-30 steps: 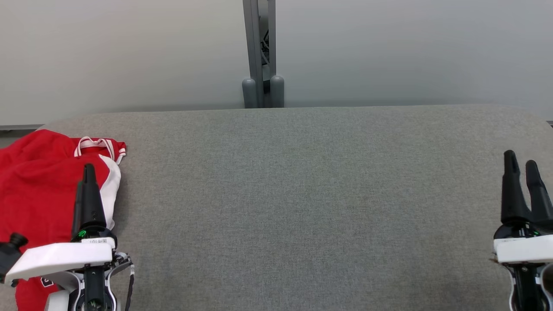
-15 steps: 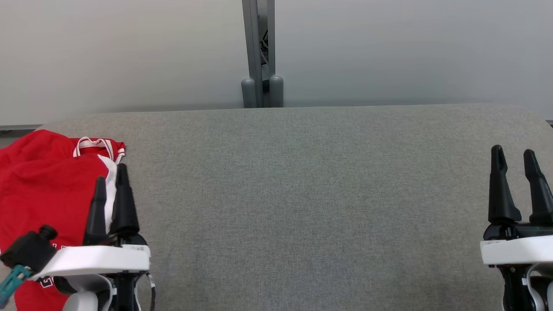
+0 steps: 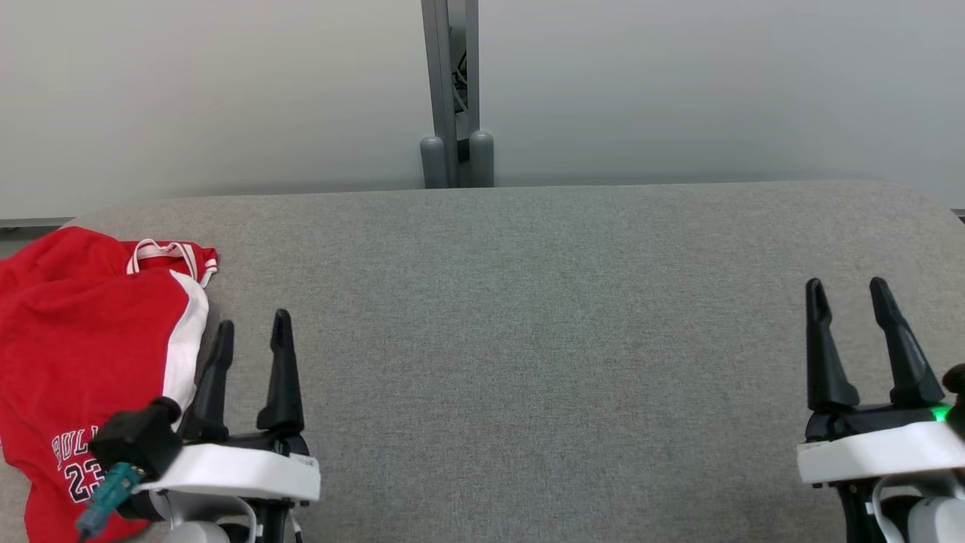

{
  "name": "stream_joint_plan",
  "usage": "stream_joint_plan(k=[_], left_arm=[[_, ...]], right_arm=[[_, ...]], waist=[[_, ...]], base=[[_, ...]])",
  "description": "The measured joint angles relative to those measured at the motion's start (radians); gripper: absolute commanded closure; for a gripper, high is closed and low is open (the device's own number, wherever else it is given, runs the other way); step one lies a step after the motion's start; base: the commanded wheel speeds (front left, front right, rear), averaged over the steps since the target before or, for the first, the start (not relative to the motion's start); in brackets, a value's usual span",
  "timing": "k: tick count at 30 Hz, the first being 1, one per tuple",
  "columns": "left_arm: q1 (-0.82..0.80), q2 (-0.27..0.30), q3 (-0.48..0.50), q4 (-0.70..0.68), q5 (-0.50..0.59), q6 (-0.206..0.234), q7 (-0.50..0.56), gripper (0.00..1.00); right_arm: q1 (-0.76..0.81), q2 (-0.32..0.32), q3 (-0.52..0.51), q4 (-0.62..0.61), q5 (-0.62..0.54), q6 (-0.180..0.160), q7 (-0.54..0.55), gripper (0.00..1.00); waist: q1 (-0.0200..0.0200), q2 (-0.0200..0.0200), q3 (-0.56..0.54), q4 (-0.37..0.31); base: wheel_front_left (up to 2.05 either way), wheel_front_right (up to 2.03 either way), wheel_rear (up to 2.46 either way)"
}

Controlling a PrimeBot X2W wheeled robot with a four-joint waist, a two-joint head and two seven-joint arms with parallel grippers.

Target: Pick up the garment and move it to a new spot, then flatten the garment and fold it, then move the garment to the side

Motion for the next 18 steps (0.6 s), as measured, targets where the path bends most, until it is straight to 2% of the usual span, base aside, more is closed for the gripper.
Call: stream_joint_plan(k=[12,18], left_arm=[[0.014,0.002,-0.041,0.044,0.149,0.061,-0.023,0.0],[0.015,0.002,-0.057,0.051,0.211,0.071,-0.034,0.0]], right_arm=[[0.014,-0.003,0.026,0.076,-0.085,0.0,-0.03,0.0],[0.014,-0.004,0.037,0.095,-0.124,0.0,-0.045,0.0]], waist=[[0.0,-0.0001,0.0,-0.001],[0.0,0.0,0.0,-0.002]], base=[[0.0,0.0,0.0],[0.0,0.0,0.0]])
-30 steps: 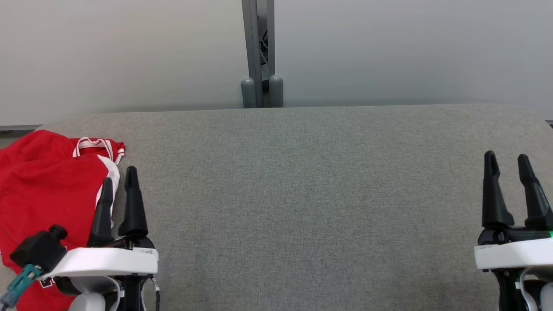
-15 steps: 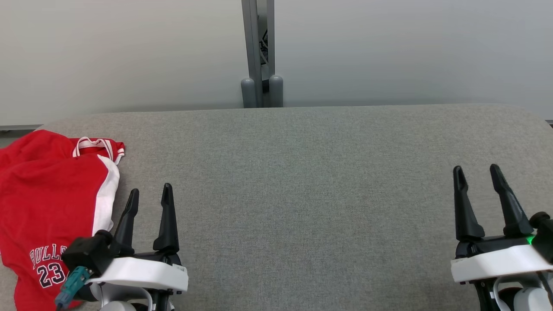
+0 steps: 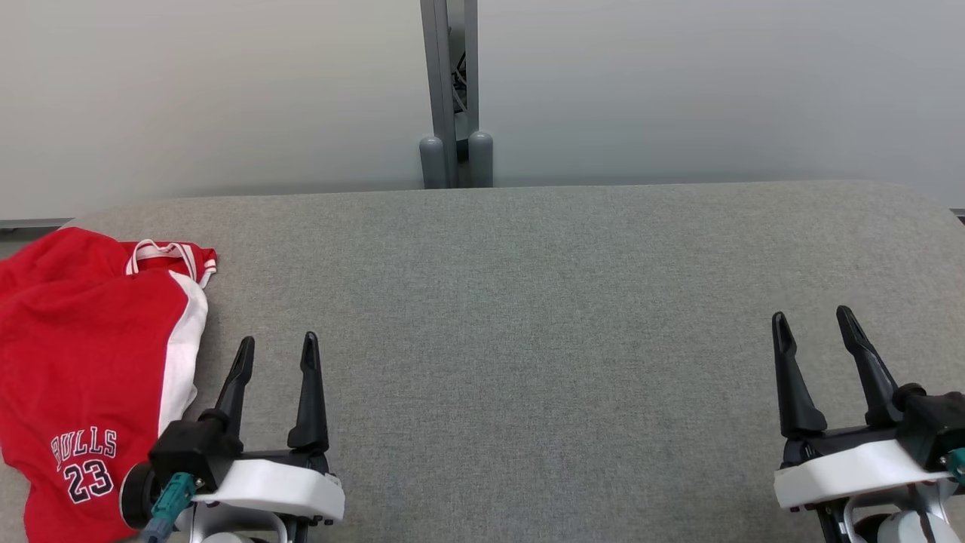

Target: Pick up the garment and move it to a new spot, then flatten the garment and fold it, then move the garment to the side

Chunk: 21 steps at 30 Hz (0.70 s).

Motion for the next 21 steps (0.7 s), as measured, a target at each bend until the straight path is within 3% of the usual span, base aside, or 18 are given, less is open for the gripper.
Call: stream_joint_plan(k=[21], left_arm=[[0.011,0.002,-0.017,0.041,0.128,0.007,-0.036,0.0]], right_arm=[[-0.005,-0.003,0.029,0.063,-0.122,0.0,-0.044,0.0]], waist=[[0.0,0.0,-0.007,0.002]], base=[[0.0,0.0,0.0]])
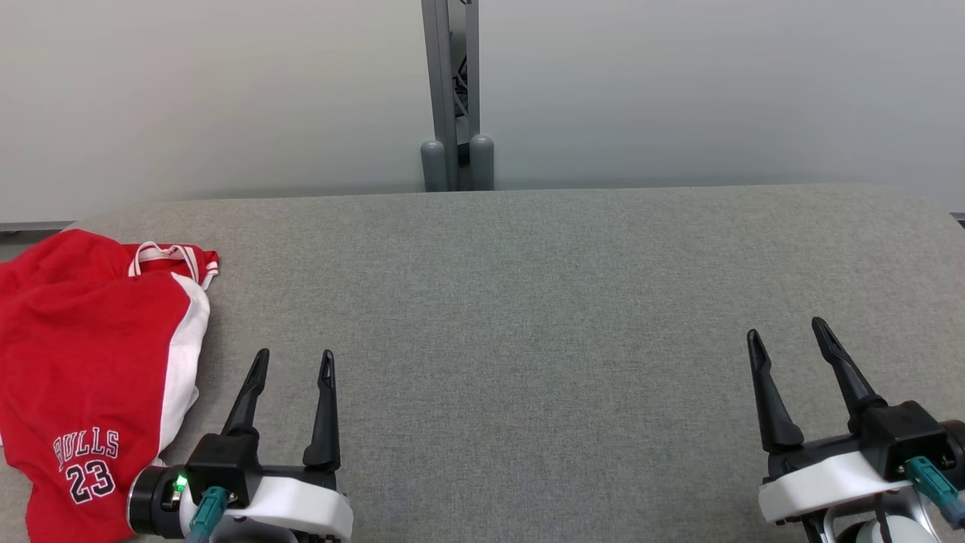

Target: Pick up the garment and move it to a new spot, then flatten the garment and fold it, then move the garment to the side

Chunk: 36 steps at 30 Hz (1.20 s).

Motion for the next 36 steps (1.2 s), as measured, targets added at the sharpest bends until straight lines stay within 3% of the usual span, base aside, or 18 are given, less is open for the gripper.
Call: stream_joint_plan(k=[8,12,24,36], left_arm=[[0.002,0.001,0.001,0.034,0.02,-0.006,-0.013,0.0],[0.003,0.001,0.006,0.062,-0.018,-0.009,-0.017,0.0],[-0.001,0.001,0.001,0.079,-0.031,-0.018,-0.017,0.0],[-0.006,0.001,-0.002,0.074,-0.026,-0.02,-0.017,0.0]], right_arm=[[-0.001,-0.001,0.002,0.025,-0.03,0.0,-0.017,0.0],[-0.006,-0.003,0.005,0.05,0.017,0.001,-0.023,0.0],[-0.009,-0.002,0.014,0.065,0.022,0.001,-0.023,0.0],[-0.004,-0.003,0.03,0.047,0.028,0.001,-0.023,0.0]], waist=[[0.0,0.0,-0.001,-0.002],[0.0,0.0,-0.003,-0.004],[-0.0001,0.0,-0.003,0.0],[0.0,0.0,-0.002,0.093]], base=[[0.0,0.0,0.0],[0.0,0.0,0.0],[0.0,0.0,0.0],[0.0,0.0,0.0]])
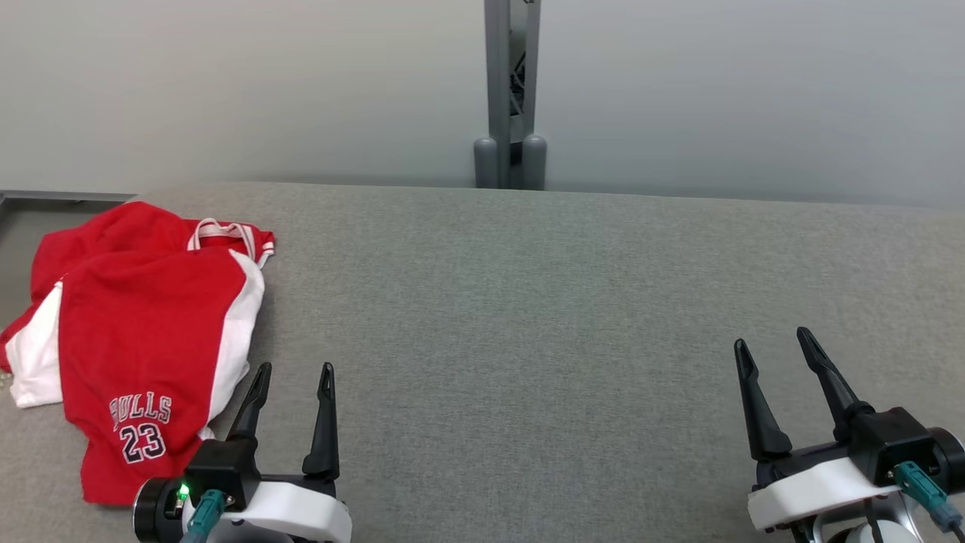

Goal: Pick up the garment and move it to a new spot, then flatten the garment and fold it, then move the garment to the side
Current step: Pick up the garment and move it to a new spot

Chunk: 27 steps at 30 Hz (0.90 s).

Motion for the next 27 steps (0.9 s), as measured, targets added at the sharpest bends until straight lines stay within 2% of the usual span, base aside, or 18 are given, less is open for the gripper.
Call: stream_joint_plan(k=[20,27], left_arm=[[0.009,0.0,0.038,-0.018,0.041,-0.027,0.0,0.0],[0.011,0.0,0.038,-0.019,0.043,-0.03,0.0,0.0]], right_arm=[[0.01,0.0,0.06,-0.019,0.05,0.0,0.0,0.0],[0.01,0.0,0.063,-0.029,0.055,0.0,0.0,0.0]], waist=[[0.0,0.0,-0.004,0.325],[0.0,0.0,-0.005,0.404]], base=[[0.0,0.0,0.0],[0.0,0.0,0.0]])
